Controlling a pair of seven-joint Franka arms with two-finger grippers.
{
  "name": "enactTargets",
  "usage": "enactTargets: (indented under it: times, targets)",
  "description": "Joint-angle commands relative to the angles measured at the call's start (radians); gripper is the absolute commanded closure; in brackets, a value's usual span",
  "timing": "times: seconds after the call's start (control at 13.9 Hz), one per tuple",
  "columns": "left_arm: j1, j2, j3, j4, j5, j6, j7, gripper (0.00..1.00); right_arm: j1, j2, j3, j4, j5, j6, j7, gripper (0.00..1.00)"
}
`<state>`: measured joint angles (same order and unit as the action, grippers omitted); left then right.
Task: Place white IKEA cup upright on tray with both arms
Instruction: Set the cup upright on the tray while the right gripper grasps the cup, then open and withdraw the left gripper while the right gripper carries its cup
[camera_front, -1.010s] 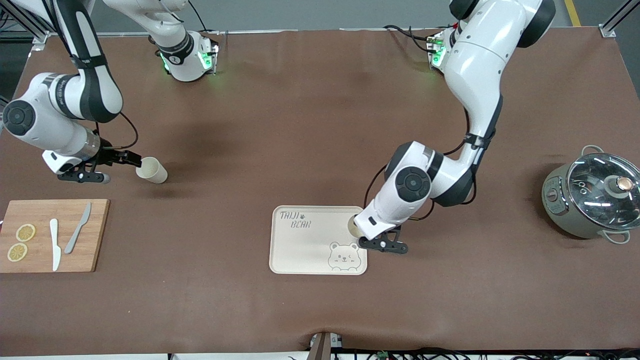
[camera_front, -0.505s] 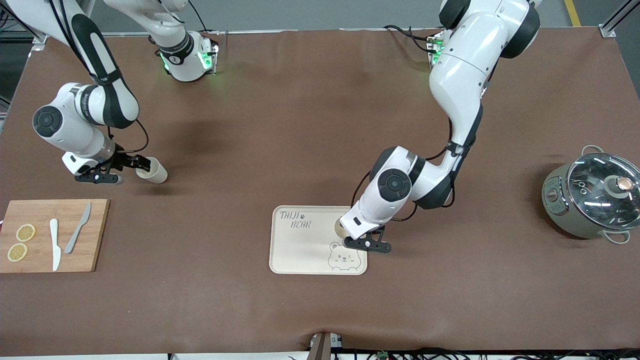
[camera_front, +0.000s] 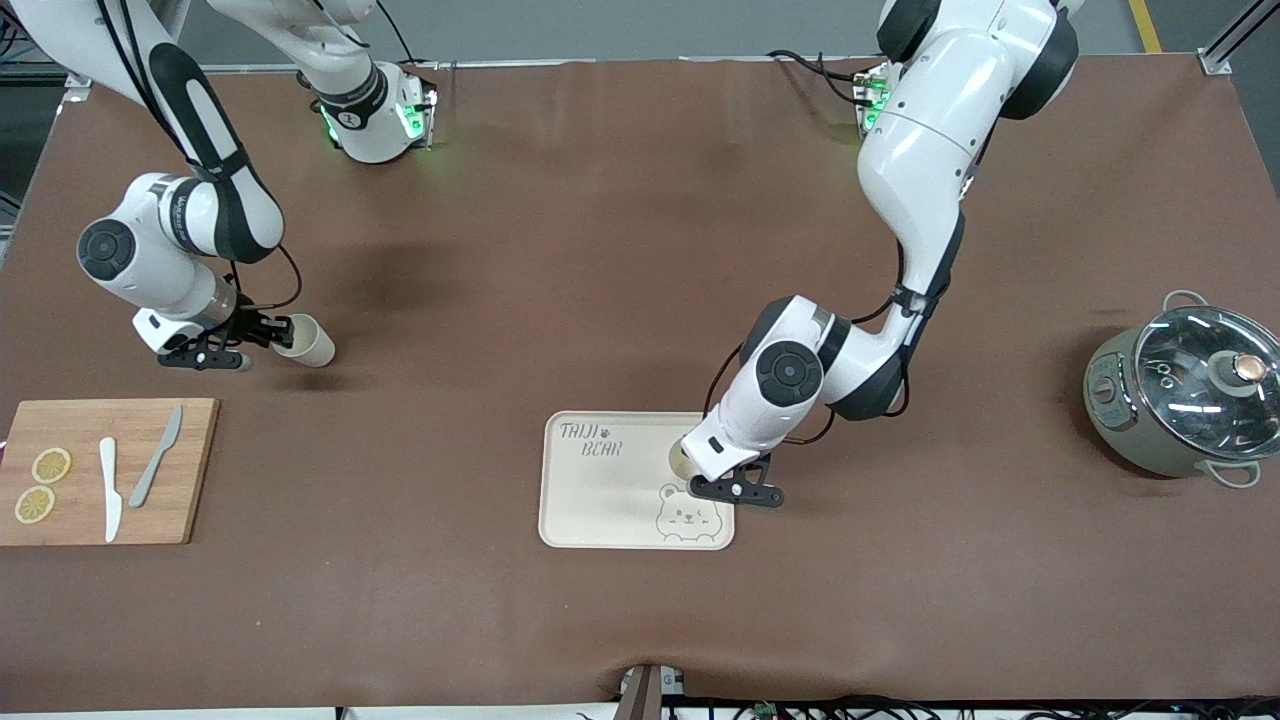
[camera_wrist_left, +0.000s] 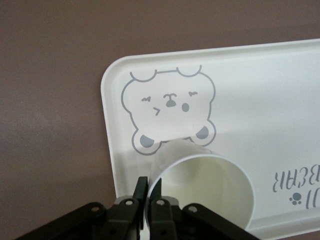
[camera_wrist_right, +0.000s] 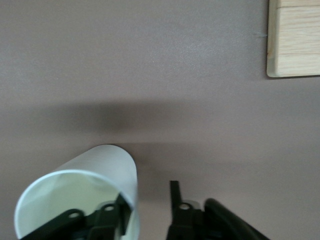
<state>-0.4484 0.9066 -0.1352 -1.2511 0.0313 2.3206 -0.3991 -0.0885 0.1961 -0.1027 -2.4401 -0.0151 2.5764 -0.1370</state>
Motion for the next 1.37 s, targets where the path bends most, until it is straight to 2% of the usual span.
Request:
enactTargets:
  times: [0.0, 0.07, 0.14, 0.36, 0.51, 0.65, 0.94, 1.15, 1.3]
  targets:
    - [-0.004, 0.009, 0.008, 0.03, -0.008, 0.0, -0.032, 0.0, -0.008, -0.01, 0.012, -0.002, -0.002, -0.001, -0.001, 0.88]
    - [-0.004, 0.005, 0.008, 0.03, -0.01, -0.003, -0.04, 0.0, -0.005, -0.01, 0.012, -0.002, 0.0, -0.001, 0.005, 0.91]
    - [-0.003, -0.012, 0.009, 0.03, -0.008, -0.012, -0.04, 0.0, -0.004, -0.01, 0.012, 0.0, 0.0, -0.002, 0.008, 1.0]
    - [0.01, -0.08, 0.011, 0.03, -0.002, -0.094, -0.038, 0.0, -0.004, -0.012, 0.012, 0.01, -0.002, -0.011, 0.008, 1.0]
    - [0.028, -0.136, 0.011, 0.03, 0.004, -0.154, -0.038, 0.0, -0.004, -0.014, 0.015, 0.041, 0.0, -0.073, 0.008, 1.0]
    - [0.049, -0.191, 0.011, 0.022, 0.007, -0.2, -0.037, 0.0, 0.003, -0.017, 0.017, 0.079, 0.045, -0.126, 0.008, 1.0]
    - [0.092, -0.288, 0.012, 0.002, 0.007, -0.312, -0.034, 0.0, 0.05, -0.015, 0.018, 0.215, 0.156, -0.316, 0.013, 1.0]
    - [0.143, -0.373, 0.012, 0.004, 0.007, -0.47, -0.032, 0.0, 0.101, -0.014, 0.018, 0.34, 0.167, -0.474, 0.126, 1.0]
    - [0.183, -0.417, 0.012, 0.002, 0.009, -0.564, -0.03, 0.0, 0.157, -0.012, 0.018, 0.381, 0.17, -0.499, 0.233, 1.0]
